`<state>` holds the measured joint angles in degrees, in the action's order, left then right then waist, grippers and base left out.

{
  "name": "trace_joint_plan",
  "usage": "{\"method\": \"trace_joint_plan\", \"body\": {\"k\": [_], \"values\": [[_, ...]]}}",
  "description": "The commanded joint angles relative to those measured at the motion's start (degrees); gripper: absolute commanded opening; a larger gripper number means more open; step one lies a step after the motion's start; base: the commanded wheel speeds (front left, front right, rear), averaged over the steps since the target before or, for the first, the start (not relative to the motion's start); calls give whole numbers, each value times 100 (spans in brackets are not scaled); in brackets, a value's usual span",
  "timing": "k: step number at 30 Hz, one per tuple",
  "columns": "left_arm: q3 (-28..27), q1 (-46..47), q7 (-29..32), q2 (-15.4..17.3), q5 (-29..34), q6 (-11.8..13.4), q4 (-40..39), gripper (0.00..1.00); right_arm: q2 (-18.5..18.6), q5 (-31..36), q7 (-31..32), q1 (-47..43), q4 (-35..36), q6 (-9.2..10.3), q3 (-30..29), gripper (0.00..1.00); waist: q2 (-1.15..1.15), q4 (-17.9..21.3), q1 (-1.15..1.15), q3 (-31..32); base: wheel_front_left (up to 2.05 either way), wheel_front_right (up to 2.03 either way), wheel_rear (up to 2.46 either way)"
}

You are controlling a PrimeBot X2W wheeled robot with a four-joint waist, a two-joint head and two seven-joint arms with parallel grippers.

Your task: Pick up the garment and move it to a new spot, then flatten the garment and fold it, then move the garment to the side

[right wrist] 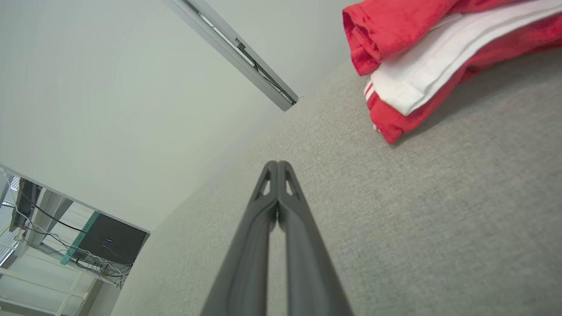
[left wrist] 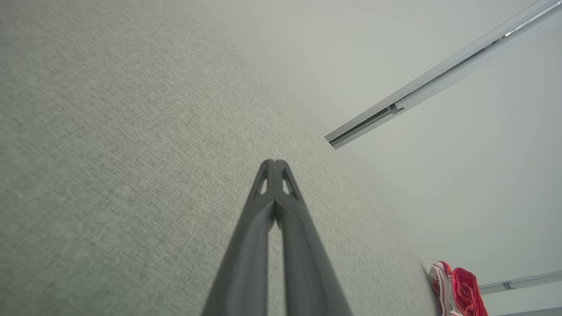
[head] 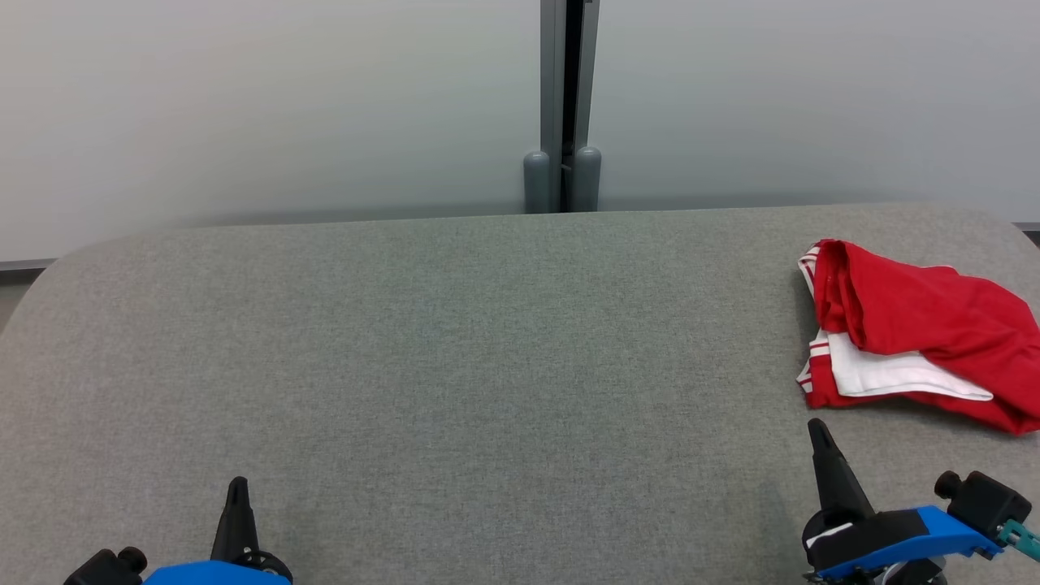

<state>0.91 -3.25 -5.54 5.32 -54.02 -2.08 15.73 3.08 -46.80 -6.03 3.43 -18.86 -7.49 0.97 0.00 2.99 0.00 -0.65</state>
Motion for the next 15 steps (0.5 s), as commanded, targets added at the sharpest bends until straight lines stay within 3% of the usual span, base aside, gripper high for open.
{"method": "trace_joint_plan", "body": {"k": [1,15], "values": [[-40,162,39,17,-132,-38,-81,0,45,-182,40,155,107,0,-39,0,0,-3,0,0,0,0,0],[-197,352,300,-44,-945,-153,-106,0,53,-1167,289,191,197,0,-172,0,0,-51,0,8,0,0,0]]}}
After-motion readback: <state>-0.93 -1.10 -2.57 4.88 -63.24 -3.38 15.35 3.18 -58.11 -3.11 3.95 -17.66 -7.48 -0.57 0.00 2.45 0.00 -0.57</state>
